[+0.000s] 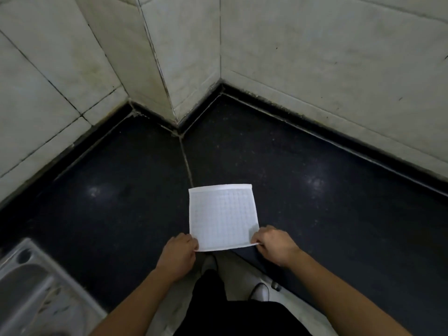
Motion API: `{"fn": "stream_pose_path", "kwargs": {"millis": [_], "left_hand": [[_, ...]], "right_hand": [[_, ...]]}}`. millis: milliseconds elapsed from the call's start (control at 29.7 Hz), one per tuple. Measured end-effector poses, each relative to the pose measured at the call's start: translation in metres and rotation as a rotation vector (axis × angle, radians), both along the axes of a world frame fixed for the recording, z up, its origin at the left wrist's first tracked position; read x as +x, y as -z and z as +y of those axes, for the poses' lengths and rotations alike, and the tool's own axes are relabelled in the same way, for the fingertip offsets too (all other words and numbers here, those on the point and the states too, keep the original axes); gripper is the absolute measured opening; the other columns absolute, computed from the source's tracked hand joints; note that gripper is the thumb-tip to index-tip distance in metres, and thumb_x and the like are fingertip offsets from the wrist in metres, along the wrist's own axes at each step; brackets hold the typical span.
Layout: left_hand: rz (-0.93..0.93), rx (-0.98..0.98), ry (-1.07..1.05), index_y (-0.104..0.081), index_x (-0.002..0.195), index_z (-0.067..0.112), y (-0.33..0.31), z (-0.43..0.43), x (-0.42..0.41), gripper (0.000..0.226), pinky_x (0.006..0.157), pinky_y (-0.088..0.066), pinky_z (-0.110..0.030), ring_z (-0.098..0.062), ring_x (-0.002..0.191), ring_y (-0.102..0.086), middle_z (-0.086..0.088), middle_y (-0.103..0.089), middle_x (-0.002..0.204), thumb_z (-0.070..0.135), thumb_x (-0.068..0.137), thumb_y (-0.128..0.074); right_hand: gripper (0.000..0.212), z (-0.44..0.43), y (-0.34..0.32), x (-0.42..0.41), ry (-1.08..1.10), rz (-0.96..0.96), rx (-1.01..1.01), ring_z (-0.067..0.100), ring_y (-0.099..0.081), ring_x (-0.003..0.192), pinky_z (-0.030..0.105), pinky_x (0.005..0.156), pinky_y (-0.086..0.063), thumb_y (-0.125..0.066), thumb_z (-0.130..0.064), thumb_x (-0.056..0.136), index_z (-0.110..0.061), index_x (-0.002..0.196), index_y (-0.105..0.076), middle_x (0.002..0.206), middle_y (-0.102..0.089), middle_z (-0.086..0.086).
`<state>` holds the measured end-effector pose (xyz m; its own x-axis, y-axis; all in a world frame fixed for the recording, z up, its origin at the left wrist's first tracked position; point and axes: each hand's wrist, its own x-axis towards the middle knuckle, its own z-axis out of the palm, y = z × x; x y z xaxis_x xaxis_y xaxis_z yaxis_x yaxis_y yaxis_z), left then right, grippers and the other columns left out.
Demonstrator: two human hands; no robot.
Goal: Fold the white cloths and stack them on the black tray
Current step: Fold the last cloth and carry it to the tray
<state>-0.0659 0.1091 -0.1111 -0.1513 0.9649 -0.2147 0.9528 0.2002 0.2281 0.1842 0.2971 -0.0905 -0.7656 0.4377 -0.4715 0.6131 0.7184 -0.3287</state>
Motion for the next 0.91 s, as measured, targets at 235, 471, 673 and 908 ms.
{"fn": "stream_pose_path", "kwargs": {"millis": [235, 471, 673, 908], "left_hand": [[-0.204, 0.030, -0.183, -0.063, 0.084, 0.024, -0.010, 0.007, -0.008, 0.012, 0.063, -0.040, -0.026, -0.011, 0.078, -0.052, 0.010, -0.058, 0.081, 0.014, 0.079, -0.066], [-0.681, 0.118, -0.768, -0.065, 0.093, 0.019, -0.025, 0.057, -0.032, 0.014, 0.072, -0.049, -0.020, -0.011, 0.081, -0.061, 0.004, -0.066, 0.087, 0.010, 0.085, -0.072], [-0.801, 0.208, -1.006, -0.068, 0.092, 0.017, -0.010, 0.099, -0.055, 0.013, 0.081, -0.050, -0.027, -0.014, 0.088, -0.064, 0.001, -0.068, 0.091, 0.012, 0.083, -0.076], [-0.700, 0.202, -1.026, -0.070, 0.099, 0.014, 0.001, 0.130, -0.069, 0.014, 0.083, -0.045, -0.024, -0.011, 0.087, -0.061, 0.003, -0.068, 0.092, 0.015, 0.085, -0.074]], "right_hand": [[0.018, 0.013, 0.003, 0.005, 0.152, 0.070, -0.090, 0.015, -0.059, 0.099, 0.031, 0.085, -0.049, -0.055, -0.030, 0.095, -0.029, 0.108, -0.068, 0.109, -0.059, -0.007], [0.010, 0.050, -0.009, -0.031, 0.746, 0.338, -0.318, 0.000, -0.064, 0.088, 0.015, 0.078, -0.050, -0.077, -0.030, 0.087, -0.029, 0.096, -0.073, 0.091, -0.070, -0.015], [0.012, 0.081, 0.009, -0.063, 0.964, 0.426, -0.373, 0.009, -0.066, 0.091, 0.018, 0.078, -0.048, -0.072, -0.026, 0.090, -0.026, 0.102, -0.074, 0.097, -0.071, -0.007], [0.015, 0.098, 0.029, -0.081, 0.960, 0.369, -0.297, 0.010, -0.065, 0.093, 0.020, 0.084, -0.048, -0.069, -0.030, 0.092, -0.028, 0.106, -0.074, 0.094, -0.070, -0.010]]}}
